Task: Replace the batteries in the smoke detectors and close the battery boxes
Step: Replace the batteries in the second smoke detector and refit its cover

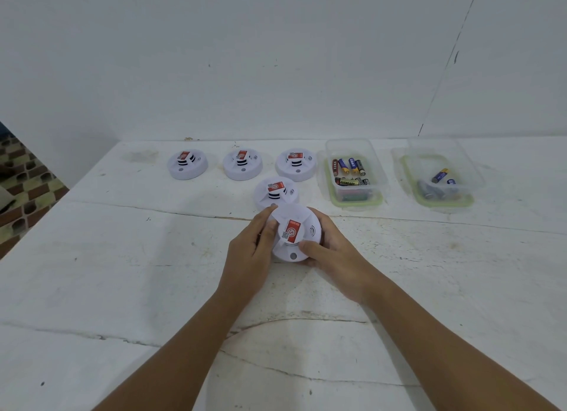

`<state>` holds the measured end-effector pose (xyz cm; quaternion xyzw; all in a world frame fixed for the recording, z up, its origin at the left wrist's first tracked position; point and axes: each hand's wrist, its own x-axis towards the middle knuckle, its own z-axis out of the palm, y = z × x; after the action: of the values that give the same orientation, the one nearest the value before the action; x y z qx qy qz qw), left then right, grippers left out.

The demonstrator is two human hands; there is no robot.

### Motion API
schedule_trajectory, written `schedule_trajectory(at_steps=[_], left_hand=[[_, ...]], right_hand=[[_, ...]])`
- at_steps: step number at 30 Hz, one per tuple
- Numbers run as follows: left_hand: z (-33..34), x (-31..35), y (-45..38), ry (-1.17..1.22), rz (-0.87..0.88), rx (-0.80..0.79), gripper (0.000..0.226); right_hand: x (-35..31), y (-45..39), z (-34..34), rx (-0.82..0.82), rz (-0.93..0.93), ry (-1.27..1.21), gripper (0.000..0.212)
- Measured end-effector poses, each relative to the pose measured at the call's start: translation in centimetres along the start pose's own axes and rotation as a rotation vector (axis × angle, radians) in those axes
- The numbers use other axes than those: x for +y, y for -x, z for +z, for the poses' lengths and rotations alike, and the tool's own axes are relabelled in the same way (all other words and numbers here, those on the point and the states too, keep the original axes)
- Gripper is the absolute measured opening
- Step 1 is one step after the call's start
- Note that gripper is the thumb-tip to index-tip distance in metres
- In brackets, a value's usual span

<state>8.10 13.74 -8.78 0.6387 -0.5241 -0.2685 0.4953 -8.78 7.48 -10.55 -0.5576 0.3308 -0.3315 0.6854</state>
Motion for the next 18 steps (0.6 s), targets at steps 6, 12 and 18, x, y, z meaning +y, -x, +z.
schedule_trajectory(at_steps=[6,12,18], left_hand=[[0.00,0.07,0.02,-0.005,0.004,-0.002,0.037],[-0.02,-0.02,0.00,0.013,-0.004,-0.003,0.036],[-0.07,-0.10,0.00,0.004,-0.009,-0.003,0.036]], right_hand=[[0.06,-0.04,0.01,0.002,0.002,0.020,0.061],[0.00,-0.02,0.02,0.003,-0.005,0.021,0.062],[-0.20,0.08,0.15,0.005,0.000,0.019,0.060]])
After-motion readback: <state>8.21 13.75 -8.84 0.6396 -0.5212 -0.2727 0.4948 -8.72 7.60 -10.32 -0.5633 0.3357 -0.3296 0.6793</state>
